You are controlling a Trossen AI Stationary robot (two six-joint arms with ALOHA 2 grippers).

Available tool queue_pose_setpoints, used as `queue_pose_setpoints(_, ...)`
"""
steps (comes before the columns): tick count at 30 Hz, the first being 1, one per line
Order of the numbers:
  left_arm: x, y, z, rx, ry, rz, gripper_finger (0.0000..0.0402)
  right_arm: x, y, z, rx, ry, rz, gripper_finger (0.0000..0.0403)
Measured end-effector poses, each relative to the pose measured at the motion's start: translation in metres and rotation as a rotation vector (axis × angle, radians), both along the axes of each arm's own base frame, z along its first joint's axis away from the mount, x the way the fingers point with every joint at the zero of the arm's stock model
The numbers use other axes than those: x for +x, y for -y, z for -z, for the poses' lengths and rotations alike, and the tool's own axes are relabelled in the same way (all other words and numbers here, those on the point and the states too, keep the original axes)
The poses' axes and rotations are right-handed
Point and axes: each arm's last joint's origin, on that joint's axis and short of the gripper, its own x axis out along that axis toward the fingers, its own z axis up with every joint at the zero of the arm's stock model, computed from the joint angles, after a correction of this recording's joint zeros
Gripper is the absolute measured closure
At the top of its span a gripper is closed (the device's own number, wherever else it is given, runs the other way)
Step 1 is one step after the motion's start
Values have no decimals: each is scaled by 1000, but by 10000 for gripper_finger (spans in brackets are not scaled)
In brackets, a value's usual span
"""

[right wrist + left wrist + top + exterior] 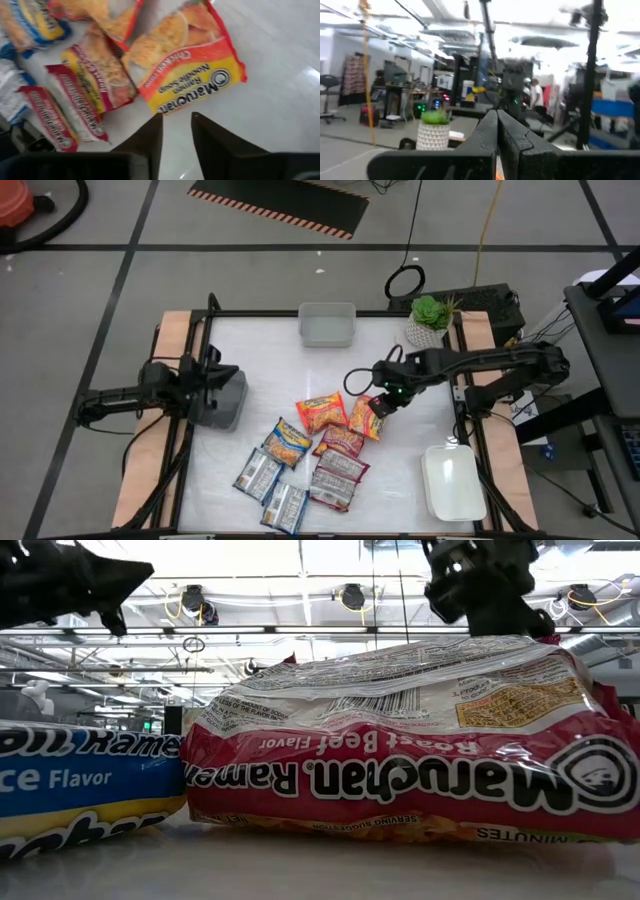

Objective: Sort Maruchan noodles
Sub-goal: Put the right orange noodle pack into the gray bin

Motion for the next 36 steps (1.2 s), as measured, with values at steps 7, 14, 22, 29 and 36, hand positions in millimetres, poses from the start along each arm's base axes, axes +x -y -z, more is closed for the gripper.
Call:
queue_pose_setpoints(7, 3, 2, -15, -30, -201, 14, 396, -5, 5, 22, -2, -30, 17, 244)
queue_pose_setpoints(14, 8, 5, -54, 22, -354, 38, 396, -9, 14, 46, 27, -16, 37, 211)
queue_pose_setpoints(22, 22, 4, -90, 27, -434, 40, 396, -19, 35, 65, 10, -24, 0, 199)
queue_pose_setpoints(29, 40, 2, -107, -51, -485, 17, 396, -19, 55, 66, -57, 46, -88, 199)
queue_pose_setpoints(36, 59, 0, -106, -93, -530, 16, 396, -19, 75, 64, -114, 153, -185, 199)
